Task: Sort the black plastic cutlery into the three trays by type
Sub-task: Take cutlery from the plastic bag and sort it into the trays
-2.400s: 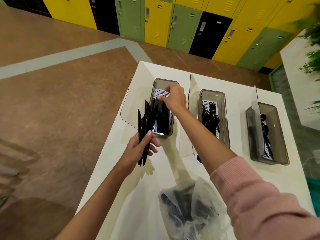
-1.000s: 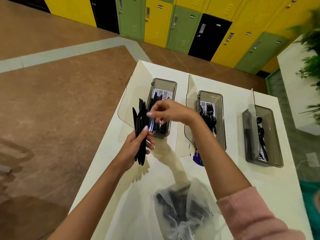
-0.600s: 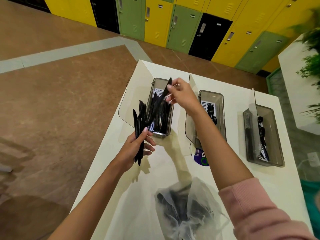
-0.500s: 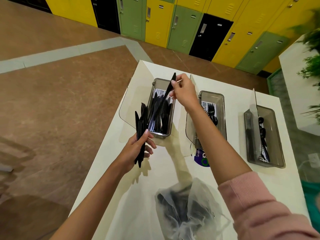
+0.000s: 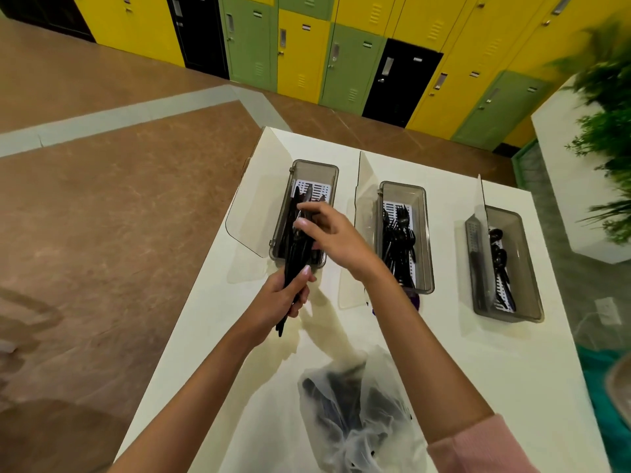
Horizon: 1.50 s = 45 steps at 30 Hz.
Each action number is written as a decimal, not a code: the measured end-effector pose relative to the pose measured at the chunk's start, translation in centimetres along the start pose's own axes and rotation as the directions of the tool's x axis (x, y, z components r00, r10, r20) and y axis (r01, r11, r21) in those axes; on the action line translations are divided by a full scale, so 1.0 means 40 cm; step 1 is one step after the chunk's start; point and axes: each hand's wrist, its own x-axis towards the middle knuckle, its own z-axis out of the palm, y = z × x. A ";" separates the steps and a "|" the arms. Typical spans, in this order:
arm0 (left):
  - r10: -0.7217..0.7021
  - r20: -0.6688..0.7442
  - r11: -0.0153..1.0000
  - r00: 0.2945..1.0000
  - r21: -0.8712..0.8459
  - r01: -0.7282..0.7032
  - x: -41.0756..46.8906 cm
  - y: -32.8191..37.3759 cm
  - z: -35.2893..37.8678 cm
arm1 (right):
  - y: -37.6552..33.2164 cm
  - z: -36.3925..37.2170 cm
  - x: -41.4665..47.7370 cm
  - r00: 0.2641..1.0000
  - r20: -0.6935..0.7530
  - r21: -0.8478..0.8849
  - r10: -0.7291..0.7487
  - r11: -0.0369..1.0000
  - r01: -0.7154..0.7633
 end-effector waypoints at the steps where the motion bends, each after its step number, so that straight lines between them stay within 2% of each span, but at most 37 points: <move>1: 0.001 0.007 1.000 1.000 0.001 -0.001 -0.005 0.002 0.008 | 0.006 -0.007 -0.013 1.000 -0.009 0.030 -0.002 1.000 0.003; 11: -0.054 0.173 0.996 0.983 -0.064 0.066 -0.069 0.023 0.087 | 0.063 -0.091 -0.146 0.999 0.031 0.333 -0.007 0.943 -0.004; 15: -0.047 0.211 0.998 0.976 -0.038 0.056 -0.086 0.018 0.122 | 0.076 -0.110 -0.191 1.000 -0.021 0.341 -0.004 0.940 0.011; 21: -0.036 0.248 0.999 0.968 -0.013 0.040 -0.095 0.017 0.156 | 0.065 -0.133 -0.231 0.981 -0.193 0.209 -0.002 0.977 0.043; 26: -0.024 0.278 1.000 0.960 -0.008 0.028 -0.089 0.018 0.185 | 0.054 -0.170 -0.244 0.956 -0.292 0.296 0.010 0.952 0.080; 30: 0.000 0.280 1.000 0.960 0.005 -0.001 -0.083 0.015 0.207 | 0.046 -0.233 -0.239 0.886 -0.463 0.370 0.025 0.914 0.168; 34: 0.017 0.278 0.998 0.961 0.050 -0.033 -0.070 0.018 0.245 | 0.051 -0.355 -0.255 0.781 -0.619 0.466 0.088 0.841 0.275; 37: 0.005 0.274 0.999 0.962 0.043 -0.018 -0.053 0.025 0.277 | 0.065 -0.455 -0.276 0.690 -0.716 0.426 0.106 0.850 0.311; 41: -0.010 0.304 0.998 0.953 -0.050 0.026 -0.021 0.035 0.323 | 0.113 -0.595 -0.282 0.582 -0.810 0.241 0.074 0.946 0.215; 45: -0.003 0.296 1.000 0.955 -0.028 0.012 0.007 0.028 0.363 | 0.202 -0.698 -0.255 0.568 -0.821 0.093 0.057 0.995 0.034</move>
